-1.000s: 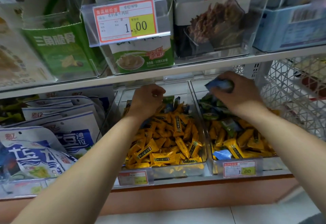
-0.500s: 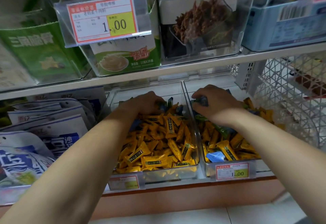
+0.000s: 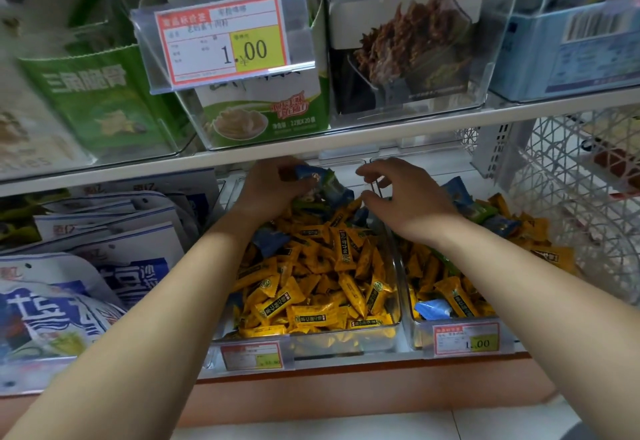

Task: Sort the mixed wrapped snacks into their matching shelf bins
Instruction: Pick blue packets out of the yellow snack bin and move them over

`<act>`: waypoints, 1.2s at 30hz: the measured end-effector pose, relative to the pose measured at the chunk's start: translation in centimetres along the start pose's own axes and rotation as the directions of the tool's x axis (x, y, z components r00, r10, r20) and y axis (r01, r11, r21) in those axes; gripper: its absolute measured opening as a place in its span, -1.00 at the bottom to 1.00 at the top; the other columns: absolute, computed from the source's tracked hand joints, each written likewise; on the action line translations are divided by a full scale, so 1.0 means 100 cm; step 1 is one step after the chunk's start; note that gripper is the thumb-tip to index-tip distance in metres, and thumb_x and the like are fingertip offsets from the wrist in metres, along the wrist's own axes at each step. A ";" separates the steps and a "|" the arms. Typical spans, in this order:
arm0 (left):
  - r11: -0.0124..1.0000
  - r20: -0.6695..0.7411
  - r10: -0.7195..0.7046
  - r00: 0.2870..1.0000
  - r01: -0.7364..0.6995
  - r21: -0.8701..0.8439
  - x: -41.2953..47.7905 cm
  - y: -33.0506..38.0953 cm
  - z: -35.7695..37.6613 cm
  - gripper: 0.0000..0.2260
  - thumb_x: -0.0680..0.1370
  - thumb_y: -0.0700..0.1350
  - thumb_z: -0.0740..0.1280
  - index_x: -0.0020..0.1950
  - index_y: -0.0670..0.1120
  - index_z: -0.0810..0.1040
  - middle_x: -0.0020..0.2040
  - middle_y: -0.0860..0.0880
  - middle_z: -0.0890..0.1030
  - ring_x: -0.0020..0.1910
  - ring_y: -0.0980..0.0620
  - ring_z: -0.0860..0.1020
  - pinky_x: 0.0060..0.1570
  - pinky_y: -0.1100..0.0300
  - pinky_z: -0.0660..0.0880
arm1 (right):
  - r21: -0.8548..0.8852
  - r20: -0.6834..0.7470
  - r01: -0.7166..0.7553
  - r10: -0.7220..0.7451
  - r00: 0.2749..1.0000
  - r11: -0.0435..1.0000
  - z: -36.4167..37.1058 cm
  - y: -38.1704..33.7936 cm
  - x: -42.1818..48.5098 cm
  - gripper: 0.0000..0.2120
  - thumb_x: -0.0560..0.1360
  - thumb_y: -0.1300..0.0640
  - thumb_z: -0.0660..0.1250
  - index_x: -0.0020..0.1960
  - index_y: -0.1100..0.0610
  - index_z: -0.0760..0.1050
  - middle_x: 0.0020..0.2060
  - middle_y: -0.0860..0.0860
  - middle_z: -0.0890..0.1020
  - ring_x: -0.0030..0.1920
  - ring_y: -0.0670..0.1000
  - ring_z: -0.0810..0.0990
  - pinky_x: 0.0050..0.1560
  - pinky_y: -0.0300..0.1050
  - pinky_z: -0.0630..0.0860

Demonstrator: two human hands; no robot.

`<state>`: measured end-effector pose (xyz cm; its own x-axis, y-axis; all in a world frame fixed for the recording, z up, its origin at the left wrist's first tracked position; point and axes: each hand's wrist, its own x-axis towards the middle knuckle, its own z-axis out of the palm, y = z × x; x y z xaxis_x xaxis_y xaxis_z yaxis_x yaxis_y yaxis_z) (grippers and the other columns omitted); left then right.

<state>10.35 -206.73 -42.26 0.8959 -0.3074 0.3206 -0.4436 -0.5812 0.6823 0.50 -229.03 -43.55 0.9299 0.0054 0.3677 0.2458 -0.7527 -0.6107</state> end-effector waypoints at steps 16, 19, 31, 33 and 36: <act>0.915 -0.009 -0.017 1.000 0.012 -0.403 -0.047 0.064 0.030 -0.85 0.59 0.03 0.35 -0.02 0.03 0.69 -0.04 0.03 0.71 -0.06 0.08 0.66 -0.09 0.20 0.59 | 0.565 0.013 -0.191 0.223 0.975 0.803 -0.017 -0.022 -0.008 -0.81 0.60 0.04 0.29 0.21 -0.08 0.51 0.02 -0.02 0.60 0.00 0.05 0.63 -0.16 0.00 0.67; 0.987 0.134 0.093 0.987 -0.074 -0.142 -0.054 0.060 0.020 -0.90 0.55 0.07 0.39 -0.07 0.10 0.68 -0.08 0.20 0.68 -0.10 0.29 0.60 -0.12 0.44 0.46 | 0.185 -0.170 -0.158 0.190 0.967 0.970 -0.034 0.003 -0.013 -0.72 0.60 -0.01 0.27 0.29 -0.17 0.44 0.00 -0.12 0.50 -0.12 -0.10 0.49 -0.15 -0.21 0.46; 0.996 0.128 0.083 0.988 -0.079 -0.032 -0.103 0.042 0.024 -0.76 0.41 -0.01 0.46 0.02 0.22 0.57 -0.07 0.24 0.64 -0.10 0.24 0.60 -0.14 0.19 0.57 | -0.128 -0.055 -0.030 0.023 0.998 0.991 -0.025 -0.024 -0.027 -0.70 0.57 -0.04 0.27 0.29 -0.13 0.49 0.25 -0.10 0.57 0.26 -0.02 0.49 0.19 -0.14 0.41; 0.951 0.016 0.005 1.000 0.000 -0.310 -0.110 0.040 0.014 -0.75 0.39 -0.10 0.51 -0.01 0.16 0.59 -0.06 0.16 0.67 -0.08 0.17 0.64 -0.07 0.14 0.60 | 0.115 0.129 0.001 -0.015 0.992 0.993 -0.015 -0.042 -0.034 -0.68 0.58 0.01 0.27 0.32 -0.14 0.48 0.22 -0.14 0.59 0.22 -0.11 0.54 0.21 -0.22 0.44; 0.880 -0.025 0.007 1.000 -0.018 -0.475 -0.118 0.041 0.004 -0.75 0.36 -0.09 0.57 -0.05 0.15 0.63 -0.08 0.10 0.70 -0.09 0.14 0.66 -0.13 0.29 0.56 | 0.175 0.292 0.058 -0.108 0.950 0.983 0.001 -0.061 -0.042 -0.61 0.56 -0.03 0.32 0.37 -0.09 0.44 0.24 -0.16 0.58 0.24 -0.15 0.53 0.29 -0.10 0.46</act>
<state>-2.08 -205.79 -43.57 0.8932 -0.2923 0.3417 -0.3951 -0.1474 0.9067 -4.83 -224.38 -41.42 0.9370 0.2784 0.2110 0.3435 -0.6244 -0.7015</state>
